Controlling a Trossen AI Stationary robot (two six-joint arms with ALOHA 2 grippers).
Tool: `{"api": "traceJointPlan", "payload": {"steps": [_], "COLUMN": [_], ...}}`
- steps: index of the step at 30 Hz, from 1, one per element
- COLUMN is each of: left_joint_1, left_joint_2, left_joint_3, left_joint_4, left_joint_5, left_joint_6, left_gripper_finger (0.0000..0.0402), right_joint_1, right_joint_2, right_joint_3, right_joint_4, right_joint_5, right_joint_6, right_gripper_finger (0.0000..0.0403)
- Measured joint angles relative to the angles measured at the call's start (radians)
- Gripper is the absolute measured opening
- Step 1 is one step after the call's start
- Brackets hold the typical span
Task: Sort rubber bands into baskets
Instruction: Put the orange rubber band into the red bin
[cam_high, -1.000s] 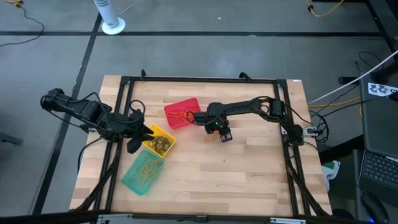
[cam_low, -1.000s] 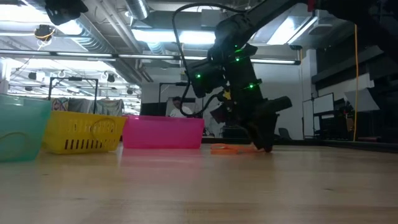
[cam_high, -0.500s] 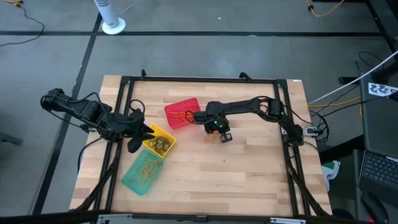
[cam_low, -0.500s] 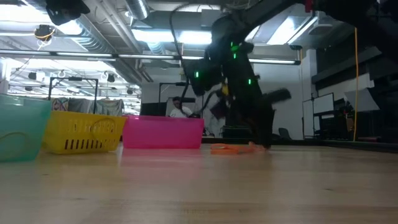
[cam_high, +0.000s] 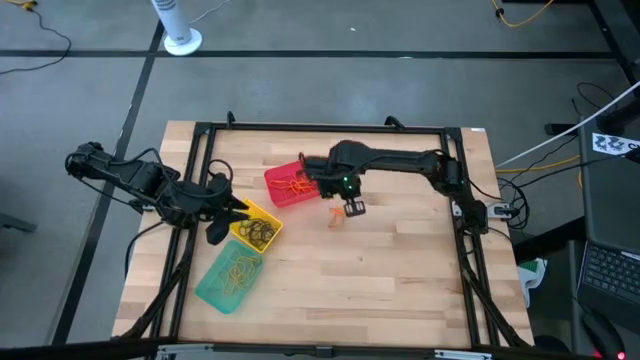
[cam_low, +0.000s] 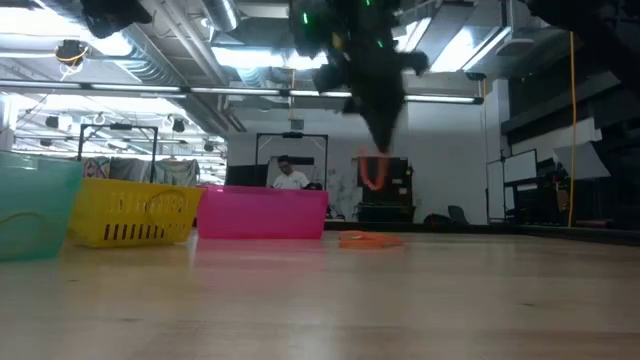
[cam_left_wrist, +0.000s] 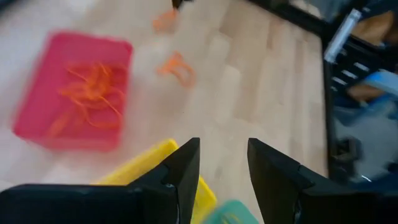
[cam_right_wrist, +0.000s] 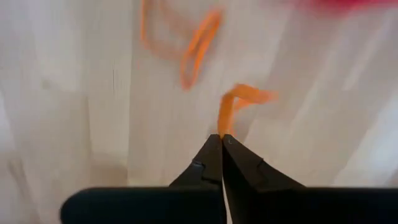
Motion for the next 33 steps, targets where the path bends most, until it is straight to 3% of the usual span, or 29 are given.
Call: {"api": "traceJointPlan", "payload": {"steps": [4,11,17,20,27,33], "left_joint_1": [0.002,0.069,0.155,0.187,0.233,0.253], "left_joint_2": [0.0,-0.01,-0.023,-0.042,-0.144,-0.288], "left_joint_3": [0.0,-0.1,-0.321,-0.43,-0.633,-0.74], "left_joint_4": [0.09,0.466,0.815,0.949,1.134,1.148], "left_joint_5": [-0.086,-0.067,0.122,0.181,0.213,0.215], "left_joint_6": [0.114,0.375,0.359,0.331,0.302,0.301], "left_gripper_finger": [0.0131,0.0131,0.0131,0.0131,0.0131,0.0131], "right_joint_1": [0.0,-0.002,-0.002,-0.001,-0.002,-0.002], "right_joint_2": [0.0,0.0,0.028,0.041,0.066,0.108], "right_joint_3": [0.122,0.18,0.179,0.177,0.178,0.179], "right_joint_4": [0.085,0.426,0.664,0.699,0.742,0.734], "right_joint_5": [0.001,0.001,0.001,0.002,0.009,0.049], "right_joint_6": [0.0,-0.006,-0.008,-0.009,-0.009,-0.008], "right_gripper_finger": [0.0005,0.0004,0.0002,0.0004,0.002,0.005]}}
